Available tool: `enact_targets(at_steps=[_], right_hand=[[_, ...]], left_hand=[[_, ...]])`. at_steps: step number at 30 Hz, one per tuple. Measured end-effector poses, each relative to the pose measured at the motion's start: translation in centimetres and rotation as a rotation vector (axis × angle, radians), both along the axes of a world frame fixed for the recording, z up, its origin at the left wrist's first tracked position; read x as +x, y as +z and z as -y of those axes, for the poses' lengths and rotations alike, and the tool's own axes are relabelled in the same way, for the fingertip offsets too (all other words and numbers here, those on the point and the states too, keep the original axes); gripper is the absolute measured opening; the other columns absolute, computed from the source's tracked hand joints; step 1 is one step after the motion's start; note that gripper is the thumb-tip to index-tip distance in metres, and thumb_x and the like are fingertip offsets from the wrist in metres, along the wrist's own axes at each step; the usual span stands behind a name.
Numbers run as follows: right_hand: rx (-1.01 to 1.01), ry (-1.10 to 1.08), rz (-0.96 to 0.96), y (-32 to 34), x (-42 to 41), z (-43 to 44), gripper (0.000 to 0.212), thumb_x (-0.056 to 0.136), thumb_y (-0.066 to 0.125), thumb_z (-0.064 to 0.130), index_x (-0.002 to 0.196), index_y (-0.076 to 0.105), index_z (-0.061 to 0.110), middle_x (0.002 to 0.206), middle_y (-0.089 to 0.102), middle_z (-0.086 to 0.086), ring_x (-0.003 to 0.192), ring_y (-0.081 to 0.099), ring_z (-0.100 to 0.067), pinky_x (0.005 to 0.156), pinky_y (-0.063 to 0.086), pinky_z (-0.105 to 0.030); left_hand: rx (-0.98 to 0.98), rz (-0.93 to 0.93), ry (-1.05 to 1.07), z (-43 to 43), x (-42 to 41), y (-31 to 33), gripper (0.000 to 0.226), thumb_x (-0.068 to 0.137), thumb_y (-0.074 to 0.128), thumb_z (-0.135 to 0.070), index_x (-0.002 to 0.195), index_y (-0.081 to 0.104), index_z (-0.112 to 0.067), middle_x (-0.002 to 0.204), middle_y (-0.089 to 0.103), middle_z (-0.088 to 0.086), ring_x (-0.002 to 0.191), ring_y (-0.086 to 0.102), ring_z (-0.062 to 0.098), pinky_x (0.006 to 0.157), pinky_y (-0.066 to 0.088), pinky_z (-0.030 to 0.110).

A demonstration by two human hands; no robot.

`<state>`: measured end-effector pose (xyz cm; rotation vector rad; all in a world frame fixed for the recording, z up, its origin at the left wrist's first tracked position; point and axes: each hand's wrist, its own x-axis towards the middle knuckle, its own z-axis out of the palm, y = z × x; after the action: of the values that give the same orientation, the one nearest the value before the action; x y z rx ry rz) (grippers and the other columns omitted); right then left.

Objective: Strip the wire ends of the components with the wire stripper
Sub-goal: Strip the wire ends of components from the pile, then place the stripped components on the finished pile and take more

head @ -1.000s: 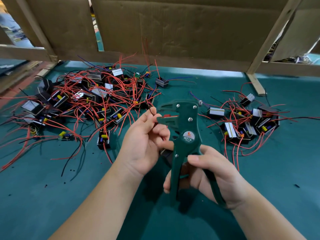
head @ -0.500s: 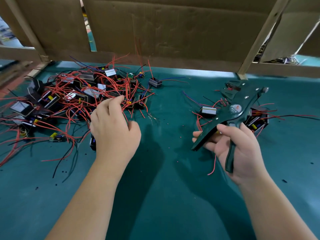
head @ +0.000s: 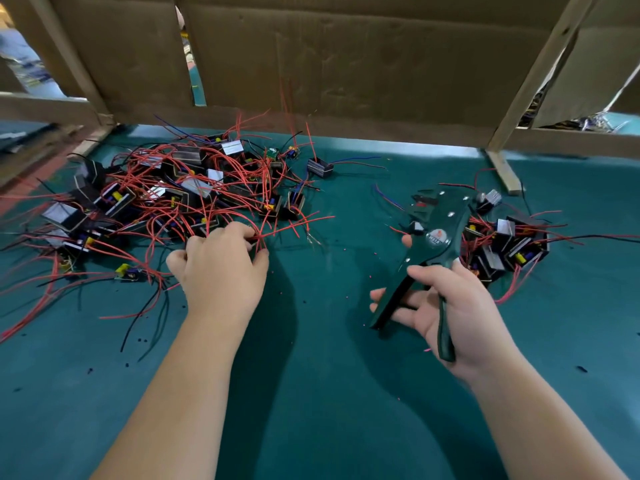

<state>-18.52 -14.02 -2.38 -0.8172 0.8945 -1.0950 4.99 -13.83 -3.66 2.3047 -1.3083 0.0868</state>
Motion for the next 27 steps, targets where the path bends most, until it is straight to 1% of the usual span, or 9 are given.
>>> enact_targets(at_steps=[4,8,10,13,18,21,23,25,27], right_hand=[[-0.056,-0.061,-0.032,-0.2,-0.3,0.0,0.019,0.091,0.05,-0.002,0.085,0.047,0.016,0.069,0.065,0.002,0.081,0.068,-0.046,0.073,0.055,-0.064],[-0.029,-0.045,-0.034,-0.4,-0.1,-0.1,0.015,0.09,0.054,0.0,0.089,0.046,0.013,0.079,0.058,-0.012,0.082,0.067,-0.049,0.073,0.053,-0.067],[-0.031,-0.024,-0.019,-0.4,0.0,-0.2,0.014,0.084,0.057,0.003,0.092,0.048,0.011,0.088,0.053,-0.019,0.081,0.067,-0.05,0.072,0.054,-0.066],[-0.052,0.002,0.014,-0.3,0.1,-0.3,0.018,0.086,0.052,0.001,0.101,0.05,0.011,0.094,0.054,-0.019,0.079,0.066,-0.049,0.069,0.055,-0.062],[-0.047,0.017,0.052,-0.4,0.1,-0.1,0.024,0.087,0.05,0.0,0.11,0.055,0.009,0.089,0.065,-0.006,0.077,0.066,-0.048,0.068,0.056,-0.058],[-0.045,0.026,0.071,-0.2,0.2,-0.2,0.039,0.076,0.055,0.007,0.114,0.058,0.01,0.092,0.066,-0.008,0.076,0.067,-0.047,0.069,0.056,-0.058],[-0.055,0.045,0.081,-0.2,0.3,-0.3,0.044,0.072,0.06,0.003,0.115,0.055,0.007,0.086,0.069,-0.003,0.075,0.067,-0.045,0.066,0.056,-0.056],[-0.05,0.051,0.09,-0.1,0.4,-0.3,0.049,0.068,0.061,0.009,0.116,0.05,0.005,0.082,0.07,-0.001,0.073,0.067,-0.044,0.063,0.056,-0.052],[-0.021,0.057,0.108,-0.1,0.5,-0.2,0.054,0.065,0.064,0.005,0.117,0.052,0.003,0.09,0.071,-0.003,0.072,0.067,-0.044,0.062,0.057,-0.051]], left_hand=[[-0.04,-0.018,-0.006,0.2,0.2,-0.3,0.037,0.083,0.068,-0.045,0.115,0.06,-0.029,0.104,0.068,-0.009,0.111,0.048,0.025,0.086,0.016,0.037],[-0.006,-0.112,-0.071,0.5,0.6,-0.2,0.063,0.077,0.074,-0.045,0.13,0.045,-0.027,0.125,0.057,-0.006,0.12,0.047,0.021,0.098,0.021,0.04],[-0.058,-0.213,-0.1,0.5,1.0,0.0,0.055,0.084,0.067,-0.039,0.132,0.043,-0.024,0.129,0.049,-0.004,0.119,0.046,0.019,0.102,0.024,0.044],[-0.189,-0.306,-0.085,0.4,2.1,0.3,0.036,0.092,0.051,-0.009,0.127,0.049,-0.018,0.13,0.047,0.007,0.1,0.049,0.021,0.1,0.037,0.046],[-0.419,-0.422,-0.042,0.2,3.0,0.7,0.031,0.089,0.056,0.003,0.114,0.059,-0.016,0.116,0.063,-0.001,0.09,0.063,0.007,0.087,0.044,0.021],[-0.761,-0.72,-0.147,0.2,2.3,1.7,0.026,0.089,0.057,0.007,0.106,0.059,-0.014,0.108,0.065,-0.001,0.091,0.067,0.002,0.087,0.05,0.02],[-0.937,-1.035,-0.23,0.1,1.7,2.4,0.028,0.09,0.053,0.011,0.104,0.058,-0.012,0.103,0.067,0.001,0.093,0.069,0.006,0.083,0.05,0.018],[-0.966,-1.493,-0.278,0.1,1.2,3.2,0.031,0.091,0.049,0.011,0.101,0.06,-0.016,0.094,0.072,0.001,0.091,0.07,0.009,0.074,0.052,0.017],[-0.835,-1.905,-0.281,0.0,0.6,3.7,0.027,0.086,0.05,0.005,0.093,0.061,-0.018,0.085,0.074,0.001,0.079,0.071,0.006,0.061,0.052,0.013]])
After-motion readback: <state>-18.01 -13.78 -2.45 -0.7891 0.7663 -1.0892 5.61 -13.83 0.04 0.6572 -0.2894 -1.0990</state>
